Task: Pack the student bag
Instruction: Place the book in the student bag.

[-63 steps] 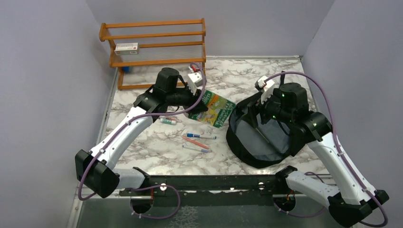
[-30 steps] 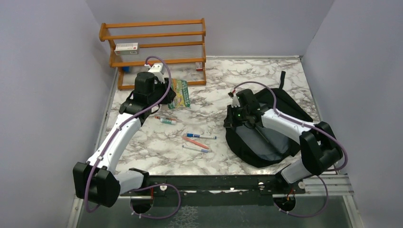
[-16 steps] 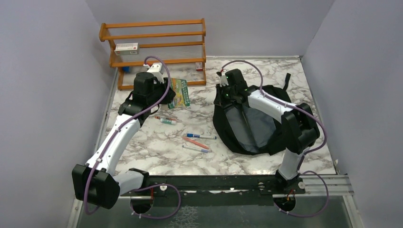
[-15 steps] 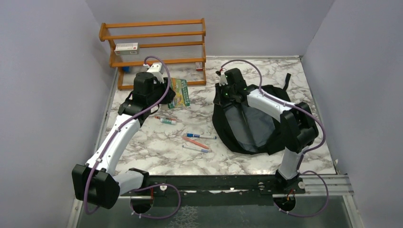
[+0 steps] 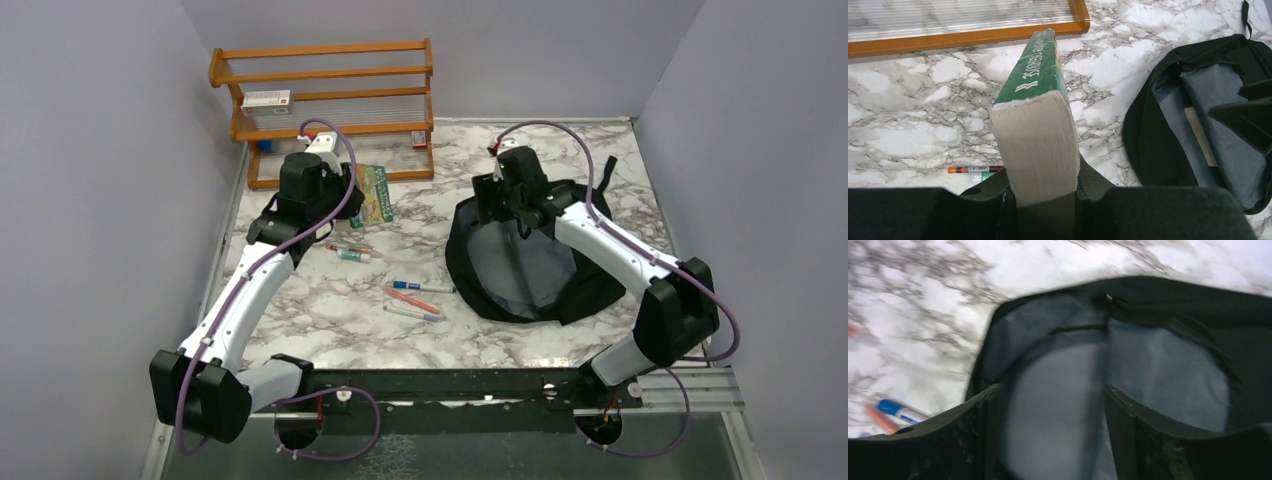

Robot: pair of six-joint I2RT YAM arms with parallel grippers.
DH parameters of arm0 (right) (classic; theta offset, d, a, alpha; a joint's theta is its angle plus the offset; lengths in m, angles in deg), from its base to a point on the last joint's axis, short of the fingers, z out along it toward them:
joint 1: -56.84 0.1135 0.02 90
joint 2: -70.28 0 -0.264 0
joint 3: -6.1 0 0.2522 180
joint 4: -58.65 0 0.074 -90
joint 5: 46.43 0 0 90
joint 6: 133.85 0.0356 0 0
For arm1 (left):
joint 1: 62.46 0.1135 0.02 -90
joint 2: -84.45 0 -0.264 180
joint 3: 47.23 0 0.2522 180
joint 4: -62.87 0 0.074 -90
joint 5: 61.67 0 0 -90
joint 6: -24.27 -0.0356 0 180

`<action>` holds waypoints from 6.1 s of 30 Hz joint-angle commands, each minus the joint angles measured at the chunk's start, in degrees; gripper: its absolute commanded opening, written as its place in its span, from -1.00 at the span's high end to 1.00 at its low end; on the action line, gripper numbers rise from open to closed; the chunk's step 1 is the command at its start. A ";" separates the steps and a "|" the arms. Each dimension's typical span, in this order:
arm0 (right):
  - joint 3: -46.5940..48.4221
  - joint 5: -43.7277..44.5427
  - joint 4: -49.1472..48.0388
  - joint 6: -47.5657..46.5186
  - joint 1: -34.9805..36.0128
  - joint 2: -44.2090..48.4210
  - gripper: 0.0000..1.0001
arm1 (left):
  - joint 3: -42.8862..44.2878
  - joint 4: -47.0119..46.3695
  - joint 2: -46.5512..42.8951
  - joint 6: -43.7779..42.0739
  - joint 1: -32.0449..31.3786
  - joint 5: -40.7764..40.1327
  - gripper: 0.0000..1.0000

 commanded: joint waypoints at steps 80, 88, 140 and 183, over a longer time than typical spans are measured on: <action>-2.35 18.18 10.28 2.88 -0.02 14.56 0.99 | 2.35 -45.00 29.43 49.08 -21.85 18.25 1.00; -3.88 16.86 8.65 3.91 -0.02 15.23 0.99 | 6.24 -52.83 36.43 52.85 -23.85 18.46 1.00; -8.13 16.70 7.57 8.68 -0.05 17.13 0.99 | 16.99 -74.37 64.66 56.68 -32.00 8.52 0.09; -9.62 20.43 9.31 6.71 -0.20 17.73 0.99 | 10.90 -37.86 45.92 32.47 -30.49 9.48 -0.57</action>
